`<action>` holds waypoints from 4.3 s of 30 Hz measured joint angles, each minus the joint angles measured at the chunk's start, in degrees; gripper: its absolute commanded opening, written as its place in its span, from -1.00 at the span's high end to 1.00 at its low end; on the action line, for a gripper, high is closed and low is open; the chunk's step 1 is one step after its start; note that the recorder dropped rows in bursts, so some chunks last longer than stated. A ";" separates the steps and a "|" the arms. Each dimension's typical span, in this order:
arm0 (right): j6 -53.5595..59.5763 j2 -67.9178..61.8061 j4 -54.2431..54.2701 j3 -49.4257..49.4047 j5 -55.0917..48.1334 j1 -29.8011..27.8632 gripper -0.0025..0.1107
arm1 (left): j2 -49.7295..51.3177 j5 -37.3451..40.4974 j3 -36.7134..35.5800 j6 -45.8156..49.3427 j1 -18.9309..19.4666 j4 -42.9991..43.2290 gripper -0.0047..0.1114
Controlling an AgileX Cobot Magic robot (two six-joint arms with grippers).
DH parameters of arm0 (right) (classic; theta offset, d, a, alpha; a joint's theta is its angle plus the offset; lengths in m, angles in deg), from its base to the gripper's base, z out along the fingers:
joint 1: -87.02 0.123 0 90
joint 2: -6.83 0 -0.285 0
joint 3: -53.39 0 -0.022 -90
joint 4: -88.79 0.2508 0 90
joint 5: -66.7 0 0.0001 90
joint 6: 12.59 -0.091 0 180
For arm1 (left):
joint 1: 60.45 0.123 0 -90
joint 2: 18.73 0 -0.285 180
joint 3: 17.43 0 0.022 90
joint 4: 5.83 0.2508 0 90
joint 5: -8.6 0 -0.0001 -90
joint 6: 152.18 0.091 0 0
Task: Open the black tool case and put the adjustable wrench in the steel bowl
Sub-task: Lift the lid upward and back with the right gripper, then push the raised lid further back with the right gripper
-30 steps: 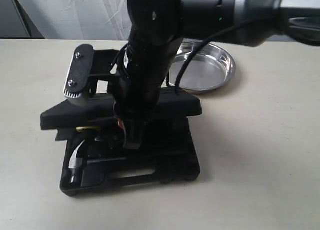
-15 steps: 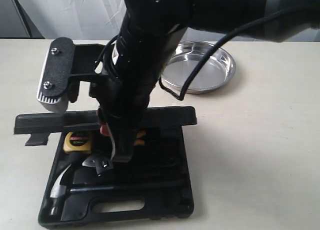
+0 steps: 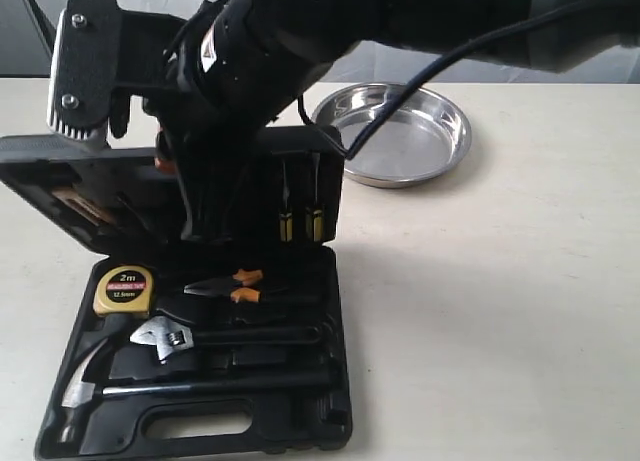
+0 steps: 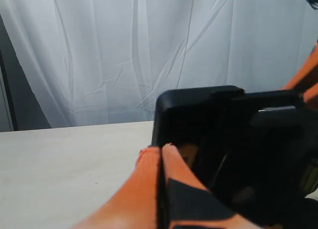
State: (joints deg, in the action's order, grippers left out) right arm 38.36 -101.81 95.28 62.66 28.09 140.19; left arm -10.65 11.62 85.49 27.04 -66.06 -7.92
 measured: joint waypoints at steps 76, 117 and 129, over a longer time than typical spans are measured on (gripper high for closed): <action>-3.55 1.17 11.34 -0.03 10.10 -1.21 0.97 | 0.00 0.00 0.00 0.00 0.00 0.00 0.92; -13.80 -6.82 25.08 1.00 14.40 -12.92 0.97 | 0.00 0.00 0.00 0.00 0.00 0.00 0.92; -20.15 -7.31 17.55 1.46 14.45 -13.06 0.97 | 0.00 0.00 0.00 0.00 0.00 0.00 0.92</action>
State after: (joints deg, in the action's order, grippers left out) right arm 18.21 -109.12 112.83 64.12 42.54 127.13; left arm -10.65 11.62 85.49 27.04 -66.06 -7.92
